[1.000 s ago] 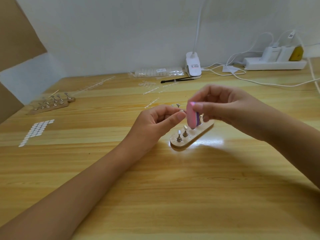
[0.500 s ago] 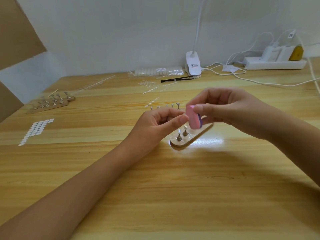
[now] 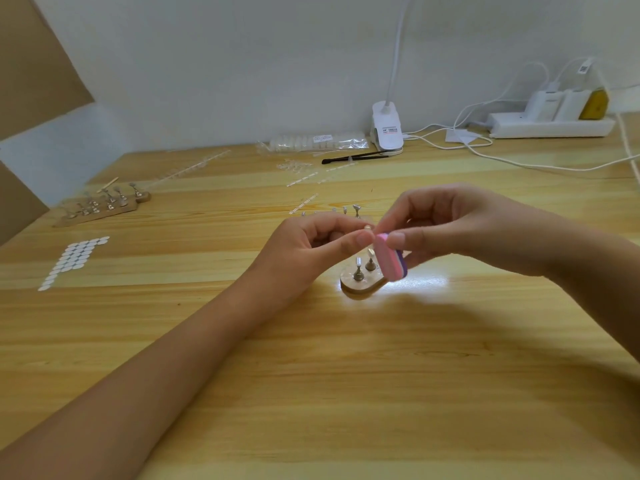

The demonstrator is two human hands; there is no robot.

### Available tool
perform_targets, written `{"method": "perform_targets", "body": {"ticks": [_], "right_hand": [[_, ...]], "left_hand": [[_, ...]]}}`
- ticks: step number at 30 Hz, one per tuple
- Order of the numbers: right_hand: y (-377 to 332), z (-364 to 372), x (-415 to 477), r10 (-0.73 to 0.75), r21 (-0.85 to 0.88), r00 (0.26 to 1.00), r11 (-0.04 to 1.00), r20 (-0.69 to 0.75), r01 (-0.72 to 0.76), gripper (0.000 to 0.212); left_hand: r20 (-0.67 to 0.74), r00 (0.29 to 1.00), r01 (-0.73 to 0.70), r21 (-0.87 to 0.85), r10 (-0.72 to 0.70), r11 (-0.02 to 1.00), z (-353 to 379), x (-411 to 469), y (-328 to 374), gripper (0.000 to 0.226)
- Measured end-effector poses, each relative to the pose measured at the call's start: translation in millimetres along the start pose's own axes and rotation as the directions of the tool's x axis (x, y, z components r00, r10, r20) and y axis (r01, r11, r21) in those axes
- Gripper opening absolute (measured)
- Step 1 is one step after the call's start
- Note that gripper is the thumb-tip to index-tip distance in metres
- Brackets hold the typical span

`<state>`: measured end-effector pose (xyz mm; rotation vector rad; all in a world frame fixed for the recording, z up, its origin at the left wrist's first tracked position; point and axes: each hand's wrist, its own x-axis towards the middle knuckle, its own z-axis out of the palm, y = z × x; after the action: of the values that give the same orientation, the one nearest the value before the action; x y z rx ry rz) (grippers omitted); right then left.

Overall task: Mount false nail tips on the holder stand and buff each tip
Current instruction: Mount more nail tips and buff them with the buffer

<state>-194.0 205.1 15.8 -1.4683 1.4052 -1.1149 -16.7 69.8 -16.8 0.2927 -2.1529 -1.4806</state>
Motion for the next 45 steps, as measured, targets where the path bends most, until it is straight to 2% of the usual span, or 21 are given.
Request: {"method": "perform_targets", "body": {"ticks": [4,7,10,13,21,25,28,31,33,37,41,45], "right_hand": [[0.4,0.8,1.1,-0.060,0.020,0.990,0.998,-0.130,0.063,0.036],[-0.9,0.4,0.5,-0.031,0.017,0.998,0.999,-0.060,0.032,0.032],[0.1,-0.6,1.1,-0.036,0.039,0.993,0.998,-0.110,0.041,0.032],[2.2,2.6,1.7,-0.029,0.044,0.997,0.998,-0.077,0.032,0.030],[-0.7,3.4,1.7,-0.081,0.012,0.986,0.996,-0.148,0.084,0.025],[-1.7,1.4,0.7,-0.052,-0.013,0.996,0.999,-0.078,0.052,0.029],[-1.7,-0.3,0.8,-0.057,0.032,0.991,0.998,-0.123,0.061,0.027],[-0.6,0.3,0.4,-0.023,0.040,0.998,0.999,-0.063,0.026,0.028],[0.1,0.5,1.1,-0.020,0.073,0.995,0.997,-0.097,0.027,0.028],[1.0,4.4,2.6,0.011,0.140,0.996,0.990,-0.086,0.002,0.034],[1.8,8.5,5.1,-0.009,0.260,0.976,0.963,-0.220,0.067,0.028],[2.2,12.3,5.9,0.019,0.287,0.987,0.957,-0.160,0.028,0.031]], "left_hand": [[-0.035,0.999,-0.008,-0.001,0.008,1.000,-0.2,0.8,-2.0,0.031],[-0.032,0.999,-0.021,0.016,0.022,1.000,0.7,0.7,-1.9,0.031],[-0.030,0.999,-0.018,0.013,0.018,1.000,1.5,0.7,-2.1,0.028],[-0.031,0.999,-0.027,0.004,0.027,1.000,1.5,0.6,-2.4,0.028],[-0.026,1.000,-0.005,0.004,0.005,1.000,1.5,0.1,0.6,0.030],[-0.025,1.000,-0.002,0.014,0.002,1.000,2.1,-0.8,1.2,0.023],[-0.038,0.999,-0.008,0.004,0.008,1.000,2.5,0.0,-1.0,0.028],[-0.039,0.999,-0.018,0.010,0.019,1.000,2.3,0.6,-4.2,0.025],[-0.038,0.999,-0.027,-0.005,0.027,1.000,2.4,0.3,-5.1,0.022],[-0.061,0.998,-0.027,-0.051,0.024,0.998,3.0,0.4,-2.8,0.037],[-0.086,0.996,-0.027,-0.079,0.020,0.997,2.2,0.4,0.2,0.038],[-0.108,0.994,-0.037,-0.085,0.027,0.996,2.1,0.3,1.1,0.037]]}}
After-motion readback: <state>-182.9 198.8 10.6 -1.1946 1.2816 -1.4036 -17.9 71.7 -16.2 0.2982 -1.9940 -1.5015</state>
